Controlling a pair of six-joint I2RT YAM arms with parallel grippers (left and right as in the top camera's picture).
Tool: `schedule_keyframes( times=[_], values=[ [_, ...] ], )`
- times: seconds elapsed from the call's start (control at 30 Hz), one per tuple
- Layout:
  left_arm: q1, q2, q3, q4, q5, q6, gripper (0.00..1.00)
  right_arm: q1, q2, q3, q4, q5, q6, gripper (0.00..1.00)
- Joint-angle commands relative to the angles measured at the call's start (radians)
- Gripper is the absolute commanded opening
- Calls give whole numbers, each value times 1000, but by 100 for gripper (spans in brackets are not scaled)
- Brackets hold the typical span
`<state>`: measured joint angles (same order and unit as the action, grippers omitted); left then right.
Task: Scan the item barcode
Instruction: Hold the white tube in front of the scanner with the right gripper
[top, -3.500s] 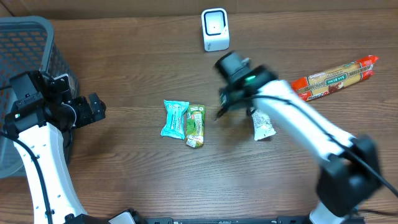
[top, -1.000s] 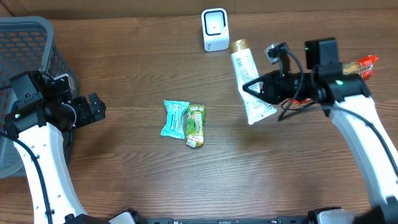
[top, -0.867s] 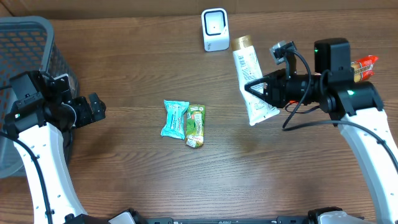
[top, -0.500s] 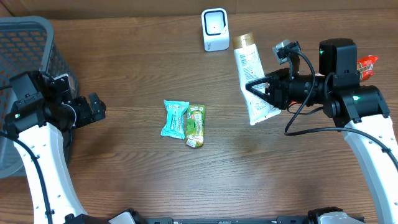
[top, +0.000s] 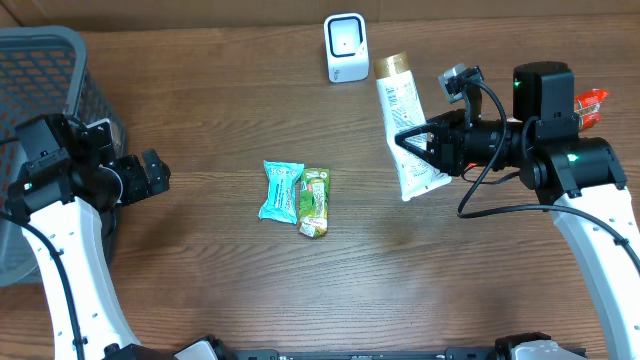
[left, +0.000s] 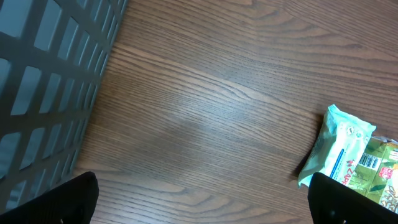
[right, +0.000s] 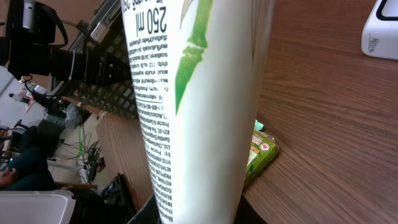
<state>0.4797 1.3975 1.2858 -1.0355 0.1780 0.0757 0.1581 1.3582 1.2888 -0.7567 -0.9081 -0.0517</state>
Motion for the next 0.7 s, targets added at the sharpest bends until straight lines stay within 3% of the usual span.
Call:
schedule_keyframes(
  times=[0.0,0.37,0.67],
  values=[
    [-2,8,10,0,-5,-20,100,3,-34,34,14,-13,2,4],
    [-2,8,10,0,-5,-20,100,3,-33,34,9,54,2,4],
    [-2,8,10,0,-5,-20,99,148,101,24,28,722,94,4]
  ],
)
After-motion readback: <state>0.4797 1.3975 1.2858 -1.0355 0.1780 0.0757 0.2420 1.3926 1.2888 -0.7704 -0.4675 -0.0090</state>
